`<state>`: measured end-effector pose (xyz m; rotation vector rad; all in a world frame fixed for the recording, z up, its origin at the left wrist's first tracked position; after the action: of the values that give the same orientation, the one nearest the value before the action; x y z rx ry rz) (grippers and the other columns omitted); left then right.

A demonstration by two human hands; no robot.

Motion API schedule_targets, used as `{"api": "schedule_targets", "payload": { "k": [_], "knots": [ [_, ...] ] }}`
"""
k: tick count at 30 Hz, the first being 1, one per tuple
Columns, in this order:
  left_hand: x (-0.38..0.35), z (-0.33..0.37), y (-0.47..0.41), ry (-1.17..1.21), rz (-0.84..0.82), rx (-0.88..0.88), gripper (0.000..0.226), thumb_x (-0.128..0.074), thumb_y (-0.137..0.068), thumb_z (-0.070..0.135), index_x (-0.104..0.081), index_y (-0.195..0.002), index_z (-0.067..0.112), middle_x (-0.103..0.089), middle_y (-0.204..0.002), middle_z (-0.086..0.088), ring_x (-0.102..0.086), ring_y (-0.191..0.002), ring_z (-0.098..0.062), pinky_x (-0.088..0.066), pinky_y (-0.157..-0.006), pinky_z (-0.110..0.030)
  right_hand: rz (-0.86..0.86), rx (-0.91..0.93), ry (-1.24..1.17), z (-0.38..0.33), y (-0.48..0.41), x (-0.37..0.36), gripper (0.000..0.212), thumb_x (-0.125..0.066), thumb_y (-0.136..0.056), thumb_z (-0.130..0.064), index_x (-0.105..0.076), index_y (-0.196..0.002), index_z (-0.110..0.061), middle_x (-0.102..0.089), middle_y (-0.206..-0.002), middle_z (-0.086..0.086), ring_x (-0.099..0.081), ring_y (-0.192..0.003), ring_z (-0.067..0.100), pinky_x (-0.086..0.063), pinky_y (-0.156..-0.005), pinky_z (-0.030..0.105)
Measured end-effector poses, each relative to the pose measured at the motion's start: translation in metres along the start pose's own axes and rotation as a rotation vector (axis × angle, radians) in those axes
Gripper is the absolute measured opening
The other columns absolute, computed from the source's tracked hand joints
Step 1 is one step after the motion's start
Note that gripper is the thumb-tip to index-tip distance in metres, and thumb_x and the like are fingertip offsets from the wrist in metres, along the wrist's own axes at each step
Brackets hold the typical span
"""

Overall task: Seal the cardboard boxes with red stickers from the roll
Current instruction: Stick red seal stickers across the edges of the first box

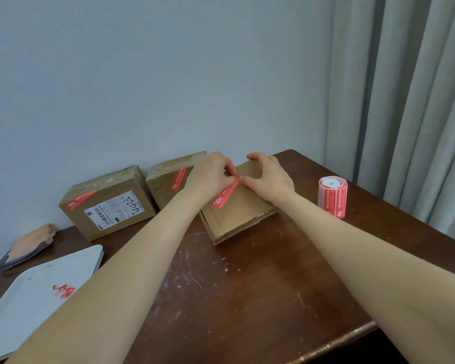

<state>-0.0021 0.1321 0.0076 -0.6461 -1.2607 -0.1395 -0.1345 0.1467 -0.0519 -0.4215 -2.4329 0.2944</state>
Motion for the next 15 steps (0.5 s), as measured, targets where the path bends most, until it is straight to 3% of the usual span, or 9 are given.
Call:
{"api": "schedule_targets", "payload": {
  "k": [15],
  "knots": [
    [0.0023, -0.0019, -0.0047, 0.046, -0.020, 0.023, 0.009, -0.058, -0.086, 0.020, -0.066, -0.083, 0.017, -0.061, -0.093, 0.003, -0.057, -0.084, -0.013, -0.039, -0.067, -0.024, -0.005, -0.006, 0.004, -0.0001, -0.0007, 0.0012, 0.059, -0.063, -0.082, -0.048, -0.041, -0.135, -0.037, -0.039, -0.141, -0.005, -0.050, -0.120, 0.015, -0.040, -0.077, 0.030]
  ]
}}
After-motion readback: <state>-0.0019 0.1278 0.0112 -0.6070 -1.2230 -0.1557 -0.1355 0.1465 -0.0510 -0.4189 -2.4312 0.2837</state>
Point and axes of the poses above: each hand's wrist, its own y-axis away from the middle knuckle, its own x-axis out of the back of the hand, z = x × y, the point moved 5 cm from there along -y, towards the middle knuckle
